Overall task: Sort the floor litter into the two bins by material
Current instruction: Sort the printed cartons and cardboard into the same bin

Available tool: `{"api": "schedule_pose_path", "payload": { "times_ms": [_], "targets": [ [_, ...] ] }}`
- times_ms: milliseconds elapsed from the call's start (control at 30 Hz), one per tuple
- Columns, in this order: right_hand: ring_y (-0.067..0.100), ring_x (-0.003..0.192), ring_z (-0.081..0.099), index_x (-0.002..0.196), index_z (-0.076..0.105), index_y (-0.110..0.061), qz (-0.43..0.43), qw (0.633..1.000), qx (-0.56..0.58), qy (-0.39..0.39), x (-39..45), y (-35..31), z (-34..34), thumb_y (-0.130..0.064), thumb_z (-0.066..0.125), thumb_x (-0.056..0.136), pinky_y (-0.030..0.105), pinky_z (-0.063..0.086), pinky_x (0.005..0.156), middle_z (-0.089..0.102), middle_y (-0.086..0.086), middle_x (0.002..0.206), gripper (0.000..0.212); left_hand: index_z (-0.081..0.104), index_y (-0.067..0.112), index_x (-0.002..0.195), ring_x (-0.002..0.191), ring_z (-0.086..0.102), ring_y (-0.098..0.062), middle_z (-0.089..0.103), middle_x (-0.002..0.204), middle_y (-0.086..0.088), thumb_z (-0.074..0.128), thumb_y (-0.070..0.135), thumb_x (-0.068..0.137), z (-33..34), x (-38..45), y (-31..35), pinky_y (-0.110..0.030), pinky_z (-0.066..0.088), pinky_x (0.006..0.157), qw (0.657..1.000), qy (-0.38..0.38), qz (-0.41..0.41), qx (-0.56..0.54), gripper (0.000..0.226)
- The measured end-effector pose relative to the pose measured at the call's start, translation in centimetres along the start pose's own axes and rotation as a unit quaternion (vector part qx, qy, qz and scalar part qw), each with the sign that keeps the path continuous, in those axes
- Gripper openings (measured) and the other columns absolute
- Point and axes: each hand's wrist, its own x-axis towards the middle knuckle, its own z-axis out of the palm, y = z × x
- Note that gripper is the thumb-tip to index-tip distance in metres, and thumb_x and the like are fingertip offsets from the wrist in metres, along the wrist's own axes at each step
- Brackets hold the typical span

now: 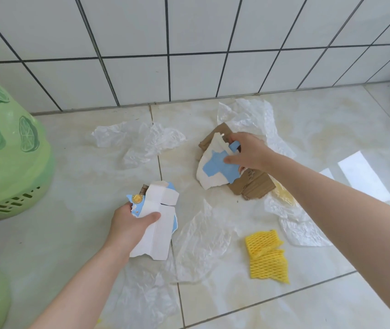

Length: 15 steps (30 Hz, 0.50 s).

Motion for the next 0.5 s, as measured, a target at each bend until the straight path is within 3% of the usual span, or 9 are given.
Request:
{"api": "schedule_pose_path", "payload": {
  "times_ms": [167,300,367,433,500],
  "targets": [
    [0.022,0.085,0.056,0.111,0.052,-0.018,-0.008,0.999,0.0,-0.039,1.3,-1.6,0.2,-0.031,0.07,0.072,0.031,0.045,0.064,0.057,0.004,0.099,0.044,0.061,0.02,0.086,0.082,0.067,-0.023,0.069,0.088,0.0,0.076,0.009,0.077,0.0,0.1,-0.1,-0.035,0.052,0.071,1.0,-0.006,0.0,0.0,0.02],
    [0.026,0.09,0.059,0.102,0.05,-0.02,0.002,0.999,0.001,-0.042,1.9,-1.8,0.3,-0.032,0.069,0.071,0.038,0.051,0.07,0.06,0.006,0.098,0.038,0.062,0.019,0.087,0.081,0.067,-0.021,0.069,0.088,0.001,0.076,0.009,0.077,-0.3,0.2,0.0,-0.034,0.052,0.069,1.0,-0.017,-0.002,-0.002,0.02],
    [0.025,0.09,0.057,0.107,0.05,-0.018,-0.004,0.998,-0.014,-0.053,1.6,-2.2,0.5,-0.032,0.069,0.072,0.037,0.05,0.072,0.06,0.006,0.1,0.042,0.063,0.018,0.09,0.082,0.068,-0.022,0.07,0.089,0.0,0.076,0.009,0.076,-0.5,0.4,-0.1,-0.035,0.053,0.071,1.0,-0.022,-0.005,-0.005,0.021],
    [0.023,0.092,0.056,0.116,0.05,-0.018,-0.03,0.995,-0.051,-0.075,0.3,-2.9,1.1,-0.034,0.069,0.073,0.036,0.048,0.075,0.059,0.004,0.103,0.05,0.064,0.017,0.092,0.083,0.069,-0.023,0.071,0.09,-0.001,0.077,0.009,0.075,-0.7,0.4,0.0,-0.039,0.055,0.074,0.999,-0.027,-0.009,-0.014,0.023],
    [0.022,0.084,0.054,0.107,0.051,-0.018,-0.084,0.988,-0.087,-0.097,-1.8,-3.7,2.1,-0.034,0.068,0.073,0.033,0.046,0.071,0.06,0.003,0.095,0.041,0.065,0.017,0.093,0.084,0.069,-0.024,0.072,0.092,-0.002,0.077,0.009,0.075,-0.8,0.4,0.1,-0.041,0.055,0.078,0.999,-0.03,-0.012,-0.023,0.023]
  ]
}}
